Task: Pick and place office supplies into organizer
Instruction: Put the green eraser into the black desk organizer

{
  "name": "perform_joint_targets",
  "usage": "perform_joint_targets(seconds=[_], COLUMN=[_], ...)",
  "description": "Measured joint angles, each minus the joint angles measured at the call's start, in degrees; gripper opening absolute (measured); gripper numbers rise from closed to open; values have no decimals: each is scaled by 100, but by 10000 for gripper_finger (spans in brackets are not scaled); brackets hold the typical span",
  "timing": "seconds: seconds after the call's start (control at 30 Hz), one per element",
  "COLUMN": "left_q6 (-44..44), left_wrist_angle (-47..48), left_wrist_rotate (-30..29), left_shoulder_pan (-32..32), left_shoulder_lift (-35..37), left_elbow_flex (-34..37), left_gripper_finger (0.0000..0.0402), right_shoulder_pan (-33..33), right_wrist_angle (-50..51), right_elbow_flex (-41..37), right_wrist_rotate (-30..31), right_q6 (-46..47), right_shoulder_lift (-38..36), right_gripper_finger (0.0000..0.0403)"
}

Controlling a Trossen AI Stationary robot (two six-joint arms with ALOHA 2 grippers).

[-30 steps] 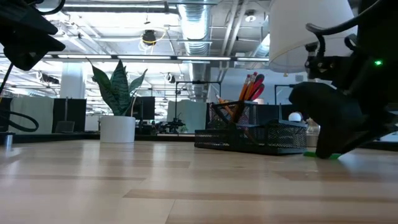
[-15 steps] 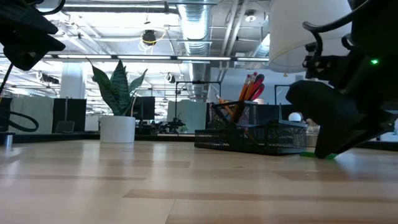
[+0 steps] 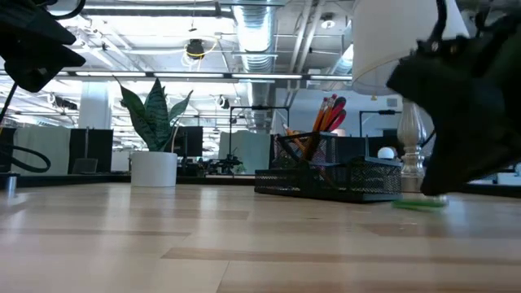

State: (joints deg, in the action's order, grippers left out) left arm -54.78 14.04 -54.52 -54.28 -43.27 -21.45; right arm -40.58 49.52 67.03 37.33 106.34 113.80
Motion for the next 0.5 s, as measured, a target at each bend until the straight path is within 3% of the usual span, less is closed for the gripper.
perform_joint_targets(seconds=[0.23, 0.5], left_q6=[1, 2], left_wrist_angle=[0, 0], left_wrist_rotate=[0, 0], left_shoulder_pan=[2, 2], left_shoulder_lift=[0, 0], left_elbow_flex=[0, 0], left_gripper_finger=[137, 137], right_shoulder_pan=[-85, -35], right_wrist_angle=[24, -73], right_elbow_flex=[287, 322], right_wrist_rotate=[415, 242], right_q6=[-286, -1396], right_shoulder_lift=[0, 0], right_gripper_finger=[2, 41])
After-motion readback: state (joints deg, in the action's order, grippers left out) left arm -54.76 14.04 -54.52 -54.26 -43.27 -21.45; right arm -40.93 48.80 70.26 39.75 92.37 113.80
